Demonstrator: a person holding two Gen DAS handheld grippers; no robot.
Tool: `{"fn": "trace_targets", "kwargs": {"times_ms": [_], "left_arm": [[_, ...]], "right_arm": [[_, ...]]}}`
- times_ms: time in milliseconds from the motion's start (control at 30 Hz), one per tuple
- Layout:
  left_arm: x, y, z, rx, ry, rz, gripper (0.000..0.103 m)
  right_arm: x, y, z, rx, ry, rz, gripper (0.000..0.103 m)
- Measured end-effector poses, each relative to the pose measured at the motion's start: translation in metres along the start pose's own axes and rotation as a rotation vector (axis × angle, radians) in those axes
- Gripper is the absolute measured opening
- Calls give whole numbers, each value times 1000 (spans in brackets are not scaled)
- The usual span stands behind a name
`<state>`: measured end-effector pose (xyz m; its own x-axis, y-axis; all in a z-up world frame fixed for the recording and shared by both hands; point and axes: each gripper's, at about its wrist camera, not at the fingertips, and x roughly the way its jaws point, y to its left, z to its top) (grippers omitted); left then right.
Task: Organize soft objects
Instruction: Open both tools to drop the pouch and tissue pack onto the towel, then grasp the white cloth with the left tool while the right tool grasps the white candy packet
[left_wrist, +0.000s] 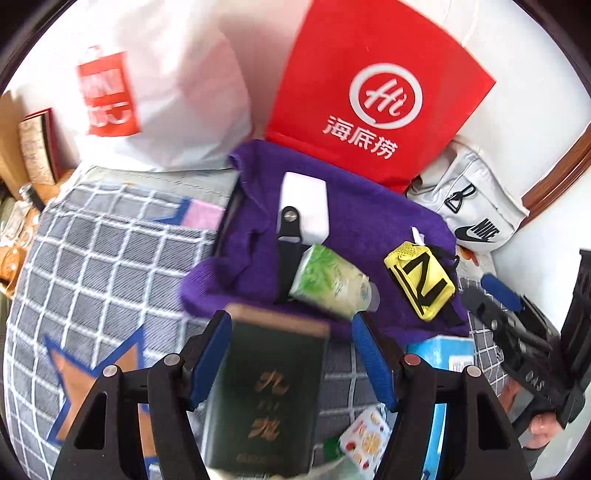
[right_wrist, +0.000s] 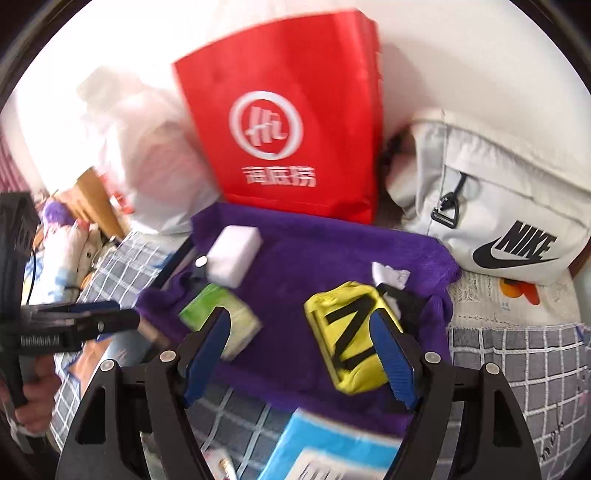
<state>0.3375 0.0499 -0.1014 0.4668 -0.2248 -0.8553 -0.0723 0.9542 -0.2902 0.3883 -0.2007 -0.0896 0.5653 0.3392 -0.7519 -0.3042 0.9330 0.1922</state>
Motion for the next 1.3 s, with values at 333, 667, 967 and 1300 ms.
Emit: {"fn": "trace_targets", "kwargs": {"times_ms": [333, 667, 967, 1300], "left_arm": [[-34, 35, -50, -33, -6, 8, 66], [-41, 67, -96, -90, 5, -56, 66], [-38, 91, -124, -133, 11, -105, 66], [-39, 88, -145, -87, 14, -119, 66]], "right_arm": [[-38, 56, -72, -60, 52, 3, 61], [-39, 102, -140, -167, 156, -25, 41], [-27, 136, -168, -335, 188, -128, 41], [-10, 140, -177, -353, 190, -257, 3]]}}
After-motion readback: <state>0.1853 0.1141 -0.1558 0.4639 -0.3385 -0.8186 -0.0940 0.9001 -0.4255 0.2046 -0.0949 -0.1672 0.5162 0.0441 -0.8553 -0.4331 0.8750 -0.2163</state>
